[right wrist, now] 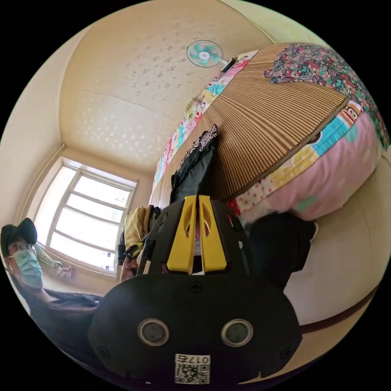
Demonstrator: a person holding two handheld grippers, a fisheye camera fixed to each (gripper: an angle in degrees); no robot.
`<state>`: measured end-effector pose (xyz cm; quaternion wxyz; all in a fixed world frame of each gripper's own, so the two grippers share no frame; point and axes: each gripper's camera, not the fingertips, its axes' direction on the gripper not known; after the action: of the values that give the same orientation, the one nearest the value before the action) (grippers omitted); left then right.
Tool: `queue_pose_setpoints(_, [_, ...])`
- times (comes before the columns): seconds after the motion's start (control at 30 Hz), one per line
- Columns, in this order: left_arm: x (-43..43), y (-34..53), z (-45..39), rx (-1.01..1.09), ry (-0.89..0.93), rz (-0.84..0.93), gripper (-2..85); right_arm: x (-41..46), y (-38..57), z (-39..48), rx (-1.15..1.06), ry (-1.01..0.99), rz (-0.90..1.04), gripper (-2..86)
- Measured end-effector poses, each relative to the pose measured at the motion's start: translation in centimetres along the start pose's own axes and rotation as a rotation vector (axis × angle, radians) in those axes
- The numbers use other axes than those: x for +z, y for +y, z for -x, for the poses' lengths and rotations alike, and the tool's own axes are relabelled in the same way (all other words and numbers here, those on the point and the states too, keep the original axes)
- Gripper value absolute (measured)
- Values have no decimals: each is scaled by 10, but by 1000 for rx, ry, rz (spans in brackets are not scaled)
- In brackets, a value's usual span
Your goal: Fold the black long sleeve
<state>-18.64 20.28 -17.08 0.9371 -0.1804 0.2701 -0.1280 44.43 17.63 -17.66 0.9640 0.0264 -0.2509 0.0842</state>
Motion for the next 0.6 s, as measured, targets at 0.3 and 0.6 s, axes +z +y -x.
queue_pose_setpoints(0.3, [-69, 68, -15, -52, 238, 46, -8, -82, 46, 39, 67, -93, 171, 9])
queue_pose_setpoints(0.6, [-31, -124, -17, 11, 179, -42, -4, 44, -139, 69, -10, 212, 233, 16])
